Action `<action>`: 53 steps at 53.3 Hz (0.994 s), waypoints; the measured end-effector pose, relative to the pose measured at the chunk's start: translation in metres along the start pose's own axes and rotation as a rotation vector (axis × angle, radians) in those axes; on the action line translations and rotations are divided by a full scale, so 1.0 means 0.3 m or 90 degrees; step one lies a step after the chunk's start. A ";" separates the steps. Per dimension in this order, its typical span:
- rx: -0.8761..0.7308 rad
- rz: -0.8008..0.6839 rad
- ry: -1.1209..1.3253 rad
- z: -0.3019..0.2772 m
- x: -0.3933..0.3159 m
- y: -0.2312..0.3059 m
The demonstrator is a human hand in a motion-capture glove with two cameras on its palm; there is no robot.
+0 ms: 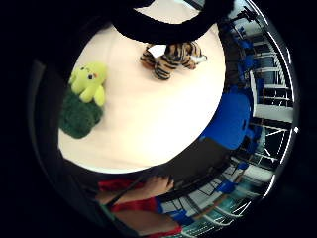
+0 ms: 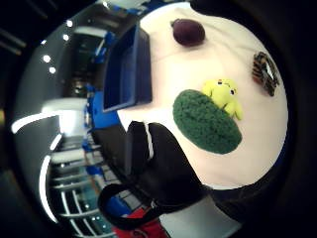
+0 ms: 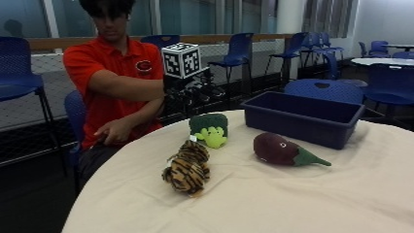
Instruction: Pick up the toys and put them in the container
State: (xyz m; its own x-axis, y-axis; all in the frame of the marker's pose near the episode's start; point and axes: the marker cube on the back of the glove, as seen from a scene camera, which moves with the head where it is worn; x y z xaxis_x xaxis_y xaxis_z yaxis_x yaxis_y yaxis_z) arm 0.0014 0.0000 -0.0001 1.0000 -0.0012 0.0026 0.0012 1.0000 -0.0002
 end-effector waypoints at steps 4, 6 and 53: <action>0.000 -0.002 -0.007 0.001 0.012 0.001; 0.000 -0.006 -0.012 0.002 0.016 0.002; -0.103 -0.047 -0.037 0.343 -0.104 -0.073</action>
State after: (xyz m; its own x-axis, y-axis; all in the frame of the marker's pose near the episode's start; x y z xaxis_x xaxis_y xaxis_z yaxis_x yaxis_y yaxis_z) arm -0.0301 -0.0218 0.1027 0.9953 -0.0701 0.0663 0.0798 0.9841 -0.1584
